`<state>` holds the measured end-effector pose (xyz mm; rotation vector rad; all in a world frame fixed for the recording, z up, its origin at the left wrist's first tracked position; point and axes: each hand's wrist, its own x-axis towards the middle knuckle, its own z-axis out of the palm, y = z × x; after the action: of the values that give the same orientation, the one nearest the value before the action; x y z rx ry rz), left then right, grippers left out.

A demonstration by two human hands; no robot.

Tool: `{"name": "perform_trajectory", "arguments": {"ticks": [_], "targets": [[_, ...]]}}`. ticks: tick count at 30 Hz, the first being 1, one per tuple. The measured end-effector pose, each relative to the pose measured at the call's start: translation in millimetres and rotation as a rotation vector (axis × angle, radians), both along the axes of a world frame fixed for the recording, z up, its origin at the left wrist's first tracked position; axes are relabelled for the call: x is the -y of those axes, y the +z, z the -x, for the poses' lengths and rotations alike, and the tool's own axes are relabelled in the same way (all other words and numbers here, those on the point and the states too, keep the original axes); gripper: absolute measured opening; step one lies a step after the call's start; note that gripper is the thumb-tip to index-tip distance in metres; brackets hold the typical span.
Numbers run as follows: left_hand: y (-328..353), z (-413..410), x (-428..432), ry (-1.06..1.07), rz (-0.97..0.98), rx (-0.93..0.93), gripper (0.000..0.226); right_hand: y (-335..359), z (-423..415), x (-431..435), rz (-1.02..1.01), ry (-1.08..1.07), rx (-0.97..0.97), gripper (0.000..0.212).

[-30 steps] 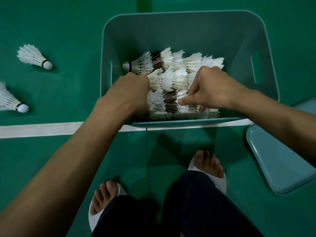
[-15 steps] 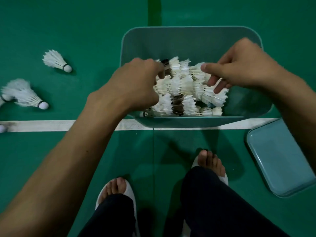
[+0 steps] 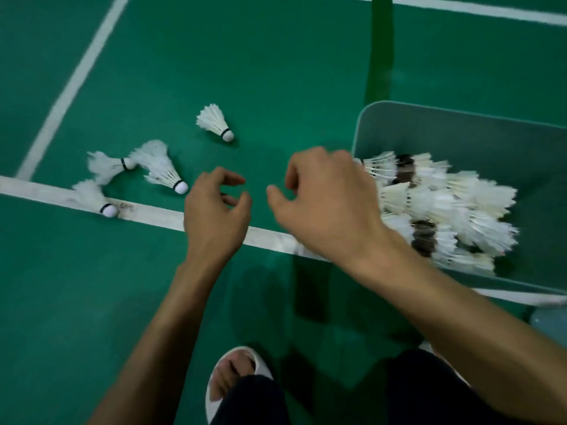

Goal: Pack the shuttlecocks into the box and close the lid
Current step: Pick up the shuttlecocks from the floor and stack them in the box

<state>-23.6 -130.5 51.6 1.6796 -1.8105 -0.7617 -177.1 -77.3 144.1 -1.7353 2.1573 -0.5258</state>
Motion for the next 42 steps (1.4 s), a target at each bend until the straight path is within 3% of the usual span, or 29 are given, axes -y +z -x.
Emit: {"name": "perform_trajectory", "arguments": {"ticks": [3, 6, 9, 13, 15, 20, 24, 27, 32, 36, 42], "targets": [[-30.5, -50.7, 19.5, 0.169, -0.074, 0.179, 0.032, -36.3, -48.0, 34.0, -0.227, 0.108, -0.081, 0.031], [-47.6, -96.8, 45.7, 0.364, -0.167, 0.316, 0.048, -76.8, -77.0, 74.0, -0.323, 0.118, -0.09, 0.022], [-57.4, -130.4, 74.4, 0.56, -0.322, 0.475, 0.076, -105.7, -103.9, 116.4, -0.343, 0.107, -0.204, 0.043], [-77.5, -165.6, 103.6, 0.494, -0.32, 0.624, 0.107, -117.6, -137.1, 185.0, -0.252, 0.091, -0.296, 0.067], [-87.7, -177.2, 113.6, 0.497, -0.354, 0.508, 0.097, -125.5, -142.3, 219.0, -0.189, 0.05, -0.281, 0.064], [-93.1, -181.9, 110.5, 0.515, -0.184, 0.353, 0.031, -147.0, -127.7, 257.0, -0.314, 0.137, -0.284, 0.075], [-66.0, -156.3, 87.2, 0.65, -0.141, 0.193, 0.036, -151.9, -117.4, 249.5, -0.273, 0.188, -0.335, 0.051], [-47.2, -136.9, 74.7, 0.623, -0.034, 0.169, 0.043, -136.7, -112.5, 245.8, -0.298, 0.163, -0.368, 0.033], [-44.6, -120.4, 102.9, 0.403, -0.051, 0.328, 0.051, -98.8, -107.7, 230.8, -0.321, 0.142, -0.316, 0.018], [-56.8, -101.0, 123.8, 0.307, -0.101, 0.472, 0.04, -65.8, -97.9, 208.5, -0.182, 0.081, -0.258, 0.025], [-38.9, -86.2, 117.9, 0.424, -0.196, 0.412, 0.012, -18.8, -47.7, 171.5, -0.027, -0.016, -0.095, 0.011]]}}
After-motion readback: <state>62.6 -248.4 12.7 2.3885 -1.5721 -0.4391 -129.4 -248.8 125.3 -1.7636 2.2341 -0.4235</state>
